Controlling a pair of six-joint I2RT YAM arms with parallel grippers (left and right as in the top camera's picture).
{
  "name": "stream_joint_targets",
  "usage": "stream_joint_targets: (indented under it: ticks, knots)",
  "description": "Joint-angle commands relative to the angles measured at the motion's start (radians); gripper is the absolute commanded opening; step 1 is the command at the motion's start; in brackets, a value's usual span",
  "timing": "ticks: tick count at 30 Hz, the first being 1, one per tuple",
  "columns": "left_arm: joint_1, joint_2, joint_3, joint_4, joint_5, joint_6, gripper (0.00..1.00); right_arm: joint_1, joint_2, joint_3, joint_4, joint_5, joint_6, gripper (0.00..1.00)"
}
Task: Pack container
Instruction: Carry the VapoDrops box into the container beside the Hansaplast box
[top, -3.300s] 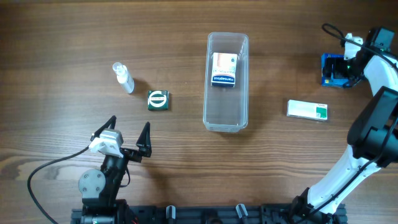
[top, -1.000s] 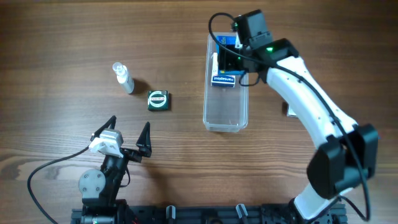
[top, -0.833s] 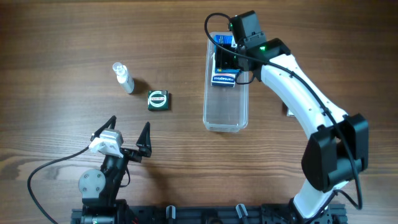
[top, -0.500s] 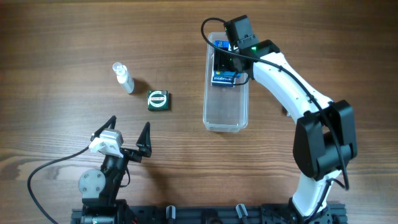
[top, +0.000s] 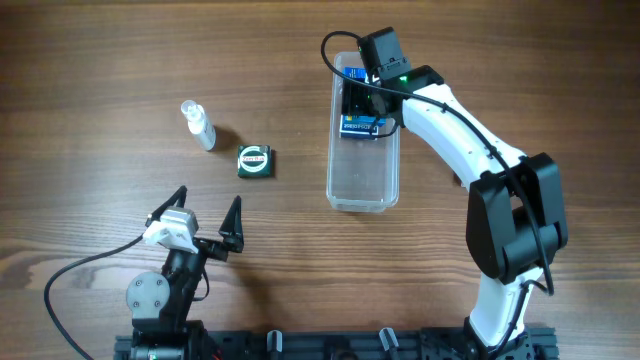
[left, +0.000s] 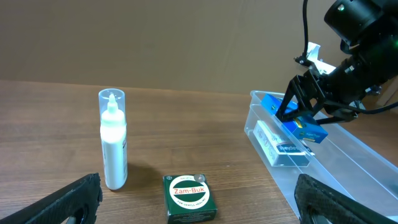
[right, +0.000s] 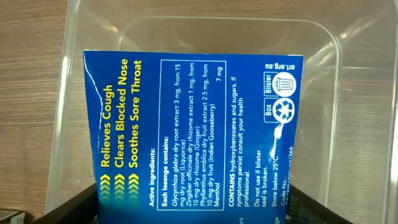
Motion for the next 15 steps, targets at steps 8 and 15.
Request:
stream_joint_targets:
  ticks: [8,15]
  knots:
    - [-0.006,-0.009,-0.005,-0.001,-0.003,0.012,1.00,0.004,0.013,0.005,0.021,0.004,0.014,0.74]
    - [-0.006,-0.009,-0.005,-0.001,-0.003,0.012,1.00,0.004,0.013,0.005,0.034,-0.006,0.014,0.78]
